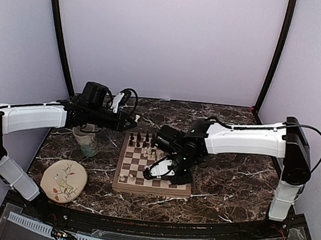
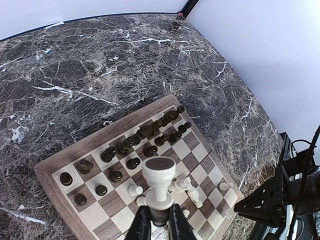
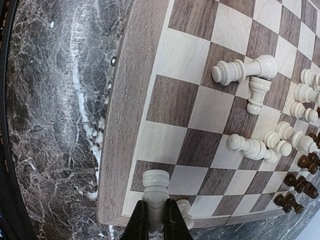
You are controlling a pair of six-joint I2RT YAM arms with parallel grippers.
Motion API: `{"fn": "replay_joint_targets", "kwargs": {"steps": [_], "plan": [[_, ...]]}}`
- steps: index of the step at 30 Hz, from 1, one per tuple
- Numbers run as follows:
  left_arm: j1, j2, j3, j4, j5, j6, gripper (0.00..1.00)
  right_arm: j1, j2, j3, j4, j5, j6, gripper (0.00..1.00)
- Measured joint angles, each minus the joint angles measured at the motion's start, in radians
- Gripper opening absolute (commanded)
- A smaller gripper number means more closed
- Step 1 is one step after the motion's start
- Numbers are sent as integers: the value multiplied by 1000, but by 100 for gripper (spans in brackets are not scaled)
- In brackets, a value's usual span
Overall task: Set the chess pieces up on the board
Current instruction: Place the knight at g1.
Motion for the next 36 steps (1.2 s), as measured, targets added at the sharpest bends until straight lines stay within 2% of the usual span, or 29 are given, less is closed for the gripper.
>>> {"fn": "replay_joint_targets", "kwargs": {"steps": [25, 34, 36], "plan": [[0, -14, 0, -9, 0, 5, 0, 16, 30, -5, -39, 65, -18, 7], [0, -14, 0, -9, 0, 6, 0, 18, 32, -5, -46, 66, -15, 23], [0, -14, 0, -9, 0, 6, 0, 19, 34, -5, -45, 64, -16, 24]]}}
